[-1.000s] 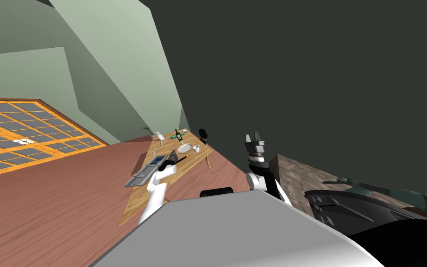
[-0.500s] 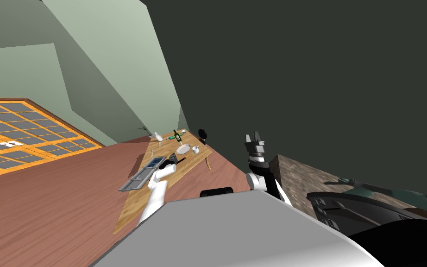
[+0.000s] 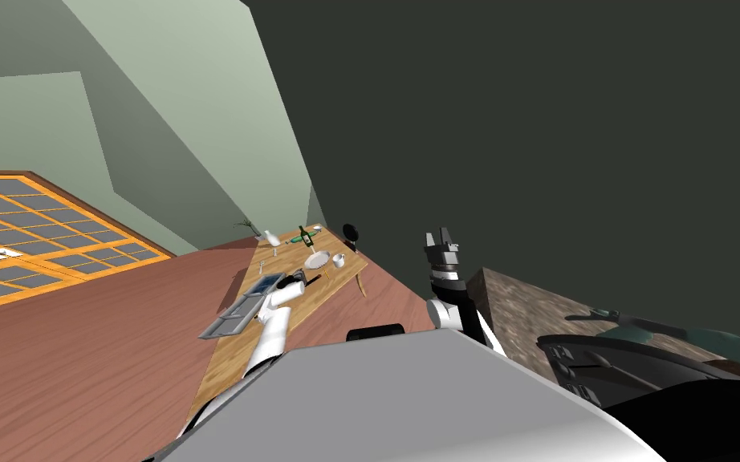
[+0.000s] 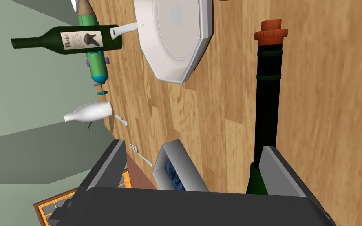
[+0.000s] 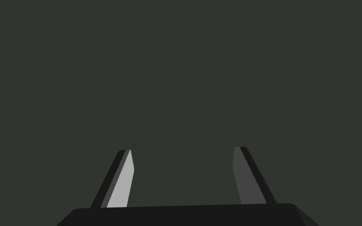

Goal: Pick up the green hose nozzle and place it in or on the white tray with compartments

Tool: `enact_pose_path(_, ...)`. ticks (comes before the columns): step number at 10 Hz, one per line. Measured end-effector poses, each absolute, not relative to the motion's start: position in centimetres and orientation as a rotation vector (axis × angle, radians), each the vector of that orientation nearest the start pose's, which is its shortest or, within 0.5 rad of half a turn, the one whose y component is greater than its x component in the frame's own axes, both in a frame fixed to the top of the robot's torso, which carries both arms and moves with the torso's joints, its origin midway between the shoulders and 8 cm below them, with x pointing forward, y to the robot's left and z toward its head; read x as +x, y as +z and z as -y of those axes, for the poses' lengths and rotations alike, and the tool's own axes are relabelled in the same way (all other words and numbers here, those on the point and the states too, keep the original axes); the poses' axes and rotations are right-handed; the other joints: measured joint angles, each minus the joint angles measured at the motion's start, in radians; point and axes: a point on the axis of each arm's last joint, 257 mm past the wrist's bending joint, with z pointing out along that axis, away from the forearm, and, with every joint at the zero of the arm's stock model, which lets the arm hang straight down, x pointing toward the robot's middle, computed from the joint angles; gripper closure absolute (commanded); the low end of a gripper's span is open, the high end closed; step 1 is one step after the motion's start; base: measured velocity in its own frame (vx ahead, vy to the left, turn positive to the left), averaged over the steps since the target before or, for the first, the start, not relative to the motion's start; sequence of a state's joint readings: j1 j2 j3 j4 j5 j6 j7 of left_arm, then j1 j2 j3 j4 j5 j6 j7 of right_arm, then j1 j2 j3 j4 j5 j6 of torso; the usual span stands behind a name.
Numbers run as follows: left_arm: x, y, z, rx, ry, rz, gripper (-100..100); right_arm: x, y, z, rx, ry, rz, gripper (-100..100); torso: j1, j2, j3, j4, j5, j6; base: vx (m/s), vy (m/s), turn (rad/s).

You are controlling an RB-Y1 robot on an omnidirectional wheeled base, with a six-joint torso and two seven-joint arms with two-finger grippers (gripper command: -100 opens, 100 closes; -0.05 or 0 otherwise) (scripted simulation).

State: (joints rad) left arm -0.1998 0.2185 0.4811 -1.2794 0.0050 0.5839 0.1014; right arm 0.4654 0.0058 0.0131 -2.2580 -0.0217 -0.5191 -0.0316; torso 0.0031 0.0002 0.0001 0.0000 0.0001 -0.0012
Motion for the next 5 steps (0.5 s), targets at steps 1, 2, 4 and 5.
enact_pose_path(1, 49.2, -36.6, -51.1, -1.943, -0.559, -1.149, -100, 34.8, 3.0, 27.5, 0.666, 1.377, -0.564, 0, 0.000, 0.000, 0.000, 0.000, 0.000, 0.000, 0.028, 0.049, -0.027)
enact_pose_path(2, 48.8, -37.6, -51.6, -1.978, -0.533, -1.154, -100, 34.8, 3.0, 27.5, 0.666, 1.377, -0.564, 0, 0.001, 0.000, 0.000, 0.000, 0.000, 0.000, 0.027, 0.040, -0.016)
enact_pose_path(4, 48.2, -38.7, -51.9, -2.030, -0.491, -1.162, -100, 34.8, 3.0, 27.5, 0.666, 1.377, -0.564, 0, 0.001, 0.000, 0.000, 0.000, 0.000, 0.000, 0.043, 0.067, -0.020)
enact_pose_path(5, 47.5, -39.6, -52.1, -2.070, -0.460, -1.166, -100, 34.8, 3.0, 27.5, 0.666, 1.377, -0.564, 0, 0.003, -0.001, 0.000, 0.000, 0.001, 0.000, 0.033, 0.064, -0.015)
